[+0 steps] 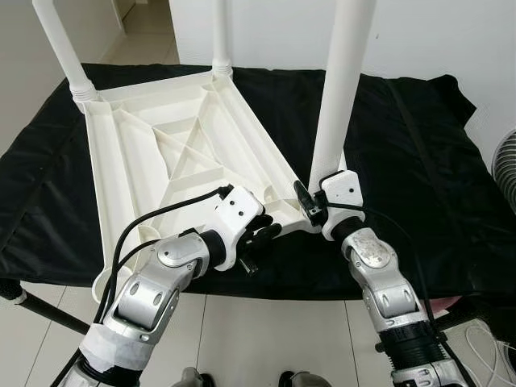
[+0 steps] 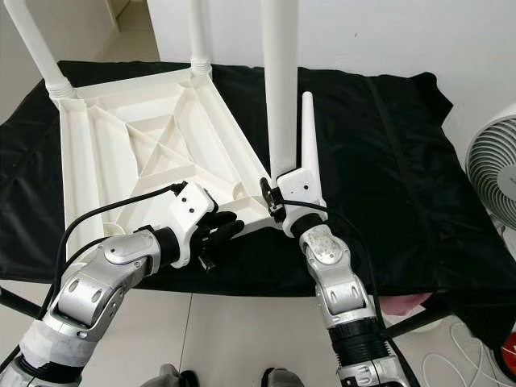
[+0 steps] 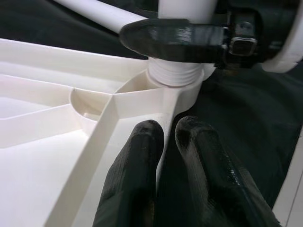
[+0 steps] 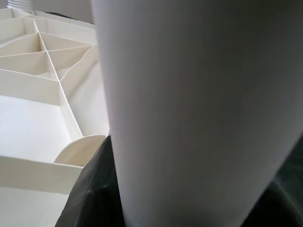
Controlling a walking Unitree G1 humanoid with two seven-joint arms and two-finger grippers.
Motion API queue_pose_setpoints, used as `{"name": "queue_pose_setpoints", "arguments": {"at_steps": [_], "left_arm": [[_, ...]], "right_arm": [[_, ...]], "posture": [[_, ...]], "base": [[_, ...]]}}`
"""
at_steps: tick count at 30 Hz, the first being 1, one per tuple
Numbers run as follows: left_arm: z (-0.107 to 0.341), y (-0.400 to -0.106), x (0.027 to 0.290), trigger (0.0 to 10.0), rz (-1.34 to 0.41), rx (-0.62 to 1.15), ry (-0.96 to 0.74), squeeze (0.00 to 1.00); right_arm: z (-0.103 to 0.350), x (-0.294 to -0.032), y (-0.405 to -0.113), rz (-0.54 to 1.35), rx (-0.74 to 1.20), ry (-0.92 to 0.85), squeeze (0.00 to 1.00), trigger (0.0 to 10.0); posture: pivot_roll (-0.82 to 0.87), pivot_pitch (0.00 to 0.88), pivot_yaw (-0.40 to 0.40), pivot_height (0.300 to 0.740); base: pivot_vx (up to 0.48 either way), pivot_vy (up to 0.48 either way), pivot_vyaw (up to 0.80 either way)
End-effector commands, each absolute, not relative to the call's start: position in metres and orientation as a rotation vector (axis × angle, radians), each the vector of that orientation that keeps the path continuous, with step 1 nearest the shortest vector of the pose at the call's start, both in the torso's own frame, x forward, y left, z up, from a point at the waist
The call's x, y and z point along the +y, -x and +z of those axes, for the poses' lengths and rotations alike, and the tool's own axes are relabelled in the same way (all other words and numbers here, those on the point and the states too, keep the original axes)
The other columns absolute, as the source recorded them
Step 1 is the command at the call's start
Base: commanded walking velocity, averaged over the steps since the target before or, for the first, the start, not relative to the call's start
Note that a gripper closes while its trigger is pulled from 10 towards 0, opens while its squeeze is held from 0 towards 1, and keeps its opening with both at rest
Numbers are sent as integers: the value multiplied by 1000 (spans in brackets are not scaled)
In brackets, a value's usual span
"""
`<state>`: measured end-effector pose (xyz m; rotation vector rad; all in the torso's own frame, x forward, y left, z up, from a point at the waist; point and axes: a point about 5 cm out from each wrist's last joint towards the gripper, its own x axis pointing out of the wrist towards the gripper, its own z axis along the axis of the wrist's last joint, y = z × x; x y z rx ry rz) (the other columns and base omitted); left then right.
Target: Building children table
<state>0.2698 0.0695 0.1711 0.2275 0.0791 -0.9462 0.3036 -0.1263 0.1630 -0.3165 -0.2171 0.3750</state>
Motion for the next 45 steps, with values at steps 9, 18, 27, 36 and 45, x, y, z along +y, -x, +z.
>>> {"name": "queue_pose_setpoints", "arguments": {"at_steps": [9,18,27,36,45], "left_arm": [[173,-269,69,10000,-927,71,-243,0],[173,-269,69,10000,-928,70,-250,0],[173,-269,70,10000,-920,70,-248,0],[173,-268,72,10000,-908,71,-242,0],[174,-269,72,10000,-907,70,-243,0]], "right_arm": [[141,-136,-312,374,24,91,0,10000],[142,-139,-321,371,89,85,0,10000],[136,-141,-317,347,95,71,0,10000],[126,-145,-298,257,-24,-135,0,10000],[125,-147,-301,260,19,-101,0,10000]], "posture": [[-85,93,25,740],[-83,88,25,740],[-79,93,18,740],[-77,114,22,740],[-80,118,29,740]], "base": [[0,0,0],[0,0,0],[0,0,0],[0,0,0],[0,0,0]]}}
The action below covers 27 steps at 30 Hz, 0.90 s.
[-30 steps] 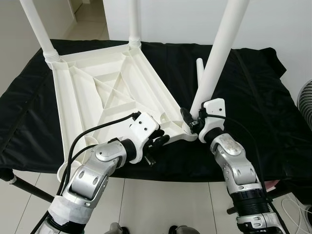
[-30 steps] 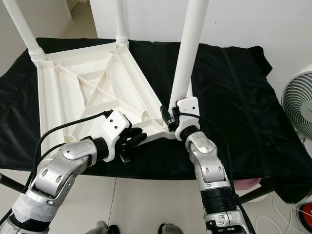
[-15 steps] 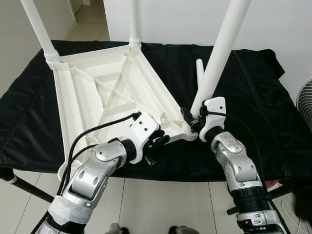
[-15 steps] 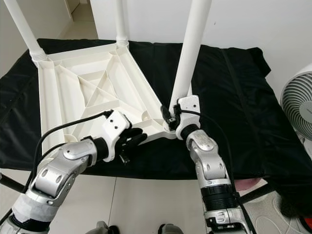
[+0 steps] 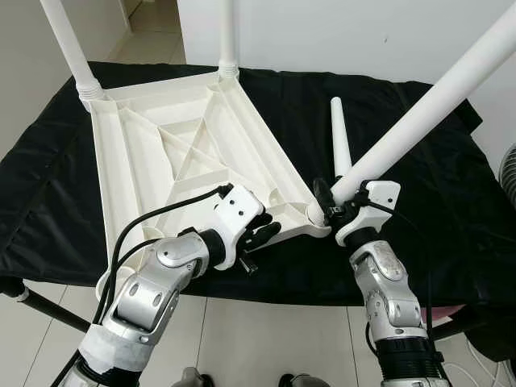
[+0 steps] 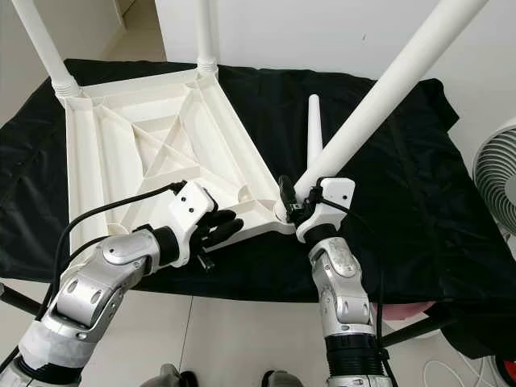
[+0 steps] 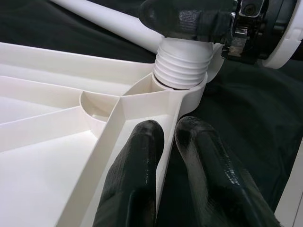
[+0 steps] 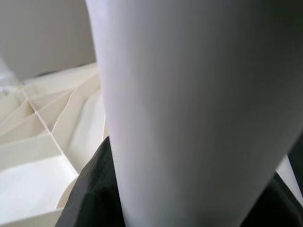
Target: Building children table
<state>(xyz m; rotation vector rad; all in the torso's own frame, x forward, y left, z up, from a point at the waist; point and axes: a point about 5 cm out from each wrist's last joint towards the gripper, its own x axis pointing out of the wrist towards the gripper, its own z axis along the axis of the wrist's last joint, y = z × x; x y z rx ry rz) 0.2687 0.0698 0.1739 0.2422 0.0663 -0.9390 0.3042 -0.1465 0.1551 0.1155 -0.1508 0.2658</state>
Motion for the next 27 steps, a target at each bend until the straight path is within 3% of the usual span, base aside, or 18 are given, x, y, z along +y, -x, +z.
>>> {"name": "queue_pose_setpoints", "arguments": {"at_steps": [1,13,20,27], "left_arm": [[175,-270,72,10000,-906,69,-243,0],[176,-270,73,10000,-895,65,-244,0],[176,-270,74,10000,-883,65,-239,0],[176,-270,73,10000,-891,65,-240,0]], "right_arm": [[128,-144,-306,292,41,-68,0,10000],[139,-131,-320,432,88,151,0,10000],[127,-132,-314,430,112,148,0,10000],[132,-128,-315,304,86,62,0,10000]], "posture": [[-79,117,30,740],[-71,113,21,740],[-66,114,16,740],[-73,115,21,740]], "base": [[0,0,0],[0,0,0],[0,0,0],[0,0,0]]}}
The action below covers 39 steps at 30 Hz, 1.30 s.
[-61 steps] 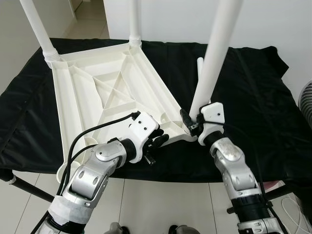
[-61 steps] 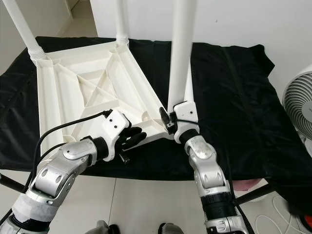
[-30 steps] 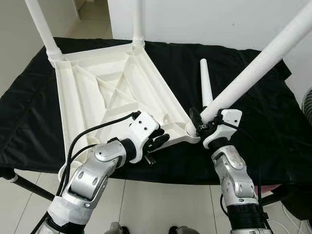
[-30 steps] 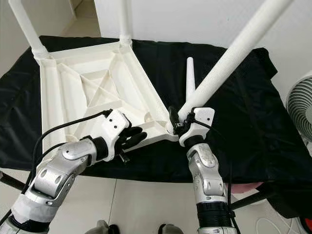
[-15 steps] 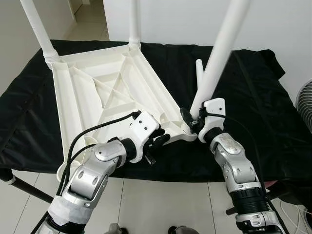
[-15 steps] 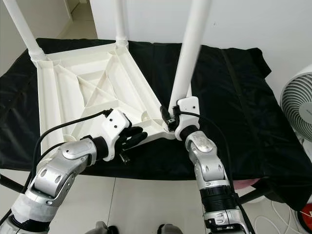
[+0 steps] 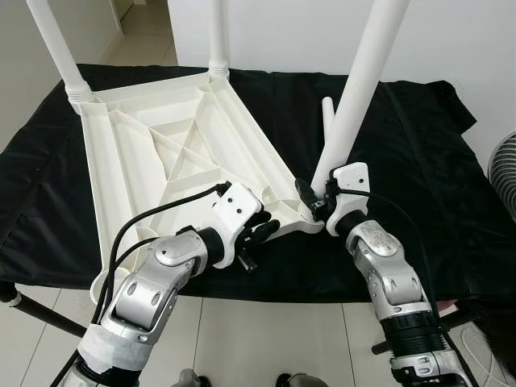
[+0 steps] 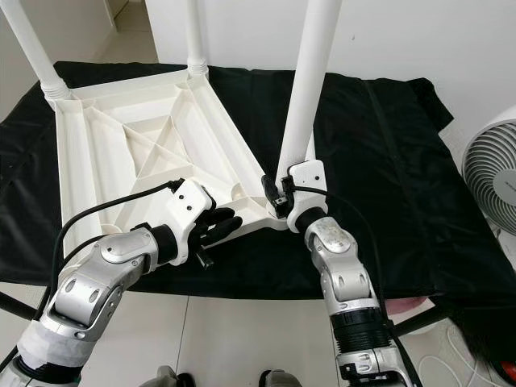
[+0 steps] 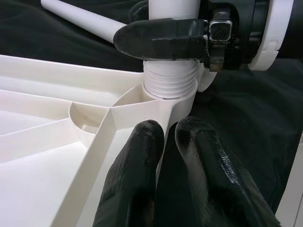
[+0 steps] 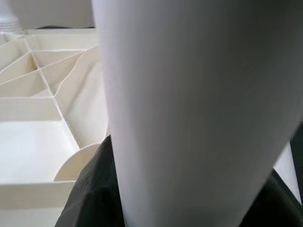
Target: Building children table
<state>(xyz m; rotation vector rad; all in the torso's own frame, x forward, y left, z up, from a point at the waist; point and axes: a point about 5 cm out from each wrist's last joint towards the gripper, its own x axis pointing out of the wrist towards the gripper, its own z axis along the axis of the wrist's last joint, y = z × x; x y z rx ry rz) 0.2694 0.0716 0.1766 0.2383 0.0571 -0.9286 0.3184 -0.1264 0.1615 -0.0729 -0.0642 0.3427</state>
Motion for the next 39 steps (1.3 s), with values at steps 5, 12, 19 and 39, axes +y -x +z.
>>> {"name": "queue_pose_setpoints", "arguments": {"at_steps": [5,12,19,39], "left_arm": [[176,-270,71,10000,-897,62,-239,0],[176,-271,69,10000,-896,58,-234,0],[176,-272,69,10000,-890,54,-232,0],[175,-270,68,10000,-900,58,-233,0]], "right_arm": [[139,-126,-319,131,61,-4,0,10000],[146,-117,-319,-1,9,65,0,10000],[144,-117,-318,-98,16,70,0,10000],[151,-163,-310,-551,-23,-33,0,10000]], "posture": [[-78,110,20,740],[-79,105,13,740],[-75,102,6,740],[-75,98,8,740]], "base": [[0,0,0],[0,0,0],[0,0,0],[0,0,0]]}}
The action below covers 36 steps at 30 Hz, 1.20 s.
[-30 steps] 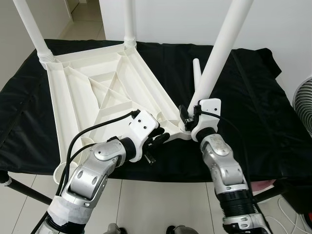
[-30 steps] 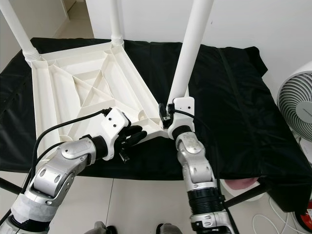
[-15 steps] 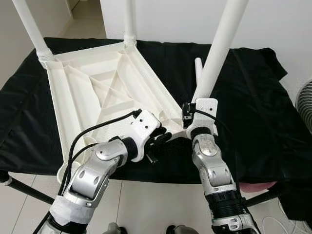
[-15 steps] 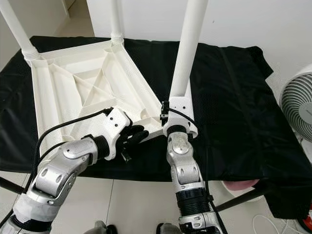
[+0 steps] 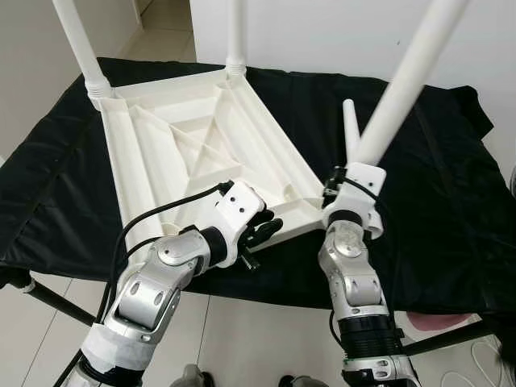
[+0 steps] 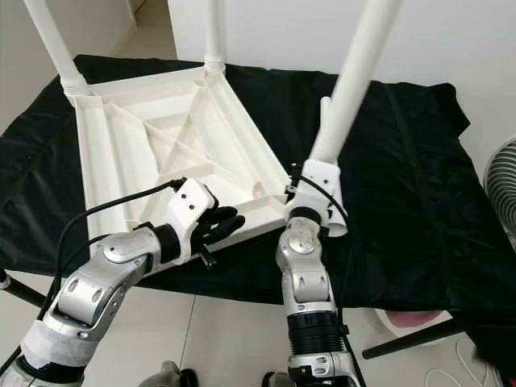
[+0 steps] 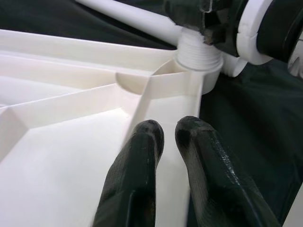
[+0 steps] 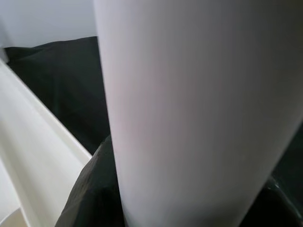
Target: Building children table
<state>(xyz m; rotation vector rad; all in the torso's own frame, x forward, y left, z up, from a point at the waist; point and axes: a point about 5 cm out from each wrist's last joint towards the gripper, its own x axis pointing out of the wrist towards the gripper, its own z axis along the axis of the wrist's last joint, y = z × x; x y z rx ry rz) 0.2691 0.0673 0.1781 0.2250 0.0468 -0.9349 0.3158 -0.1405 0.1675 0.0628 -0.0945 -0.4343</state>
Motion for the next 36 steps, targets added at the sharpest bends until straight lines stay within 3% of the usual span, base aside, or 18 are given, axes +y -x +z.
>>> {"name": "queue_pose_setpoints", "arguments": {"at_steps": [1,7,16,17,20,21,34,35,36], "left_arm": [[175,-270,68,10000,-902,58,-233,0],[175,-270,66,10000,-911,57,-235,0],[173,-269,64,10000,-919,58,-238,0],[173,-269,64,10000,-920,58,-239,0],[173,-269,64,10000,-921,58,-239,0],[173,-269,64,10000,-922,58,-239,0],[173,-268,60,10000,-932,55,-235,0],[173,-268,60,10000,-932,54,-235,0],[173,-268,60,10000,-932,54,-235,0]], "right_arm": [[151,-165,-309,-572,-27,-33,0,10000],[149,-165,-310,-573,-22,-15,0,10000],[154,-152,-319,-358,-80,10,0,10000],[156,-153,-320,-339,-95,5,173,10000],[157,-154,-320,-326,-104,2,173,10000],[161,-156,-320,-298,-129,-15,1000,10000],[168,-172,-326,-294,-168,20,1000,10000],[168,-171,-328,-260,-164,20,0,10000],[168,-171,-328,-260,-164,20,0,10000]], "posture": [[-77,93,9,740],[-81,84,8,740],[-85,73,7,740],[-85,73,7,740],[-85,73,7,740],[-85,73,7,740],[-90,67,5,740],[-90,67,5,740],[-90,67,5,740]], "base": [[0,0,0],[0,0,0],[0,0,0],[0,0,0],[0,0,0],[0,0,0],[0,0,0],[0,0,0],[0,0,0]]}}
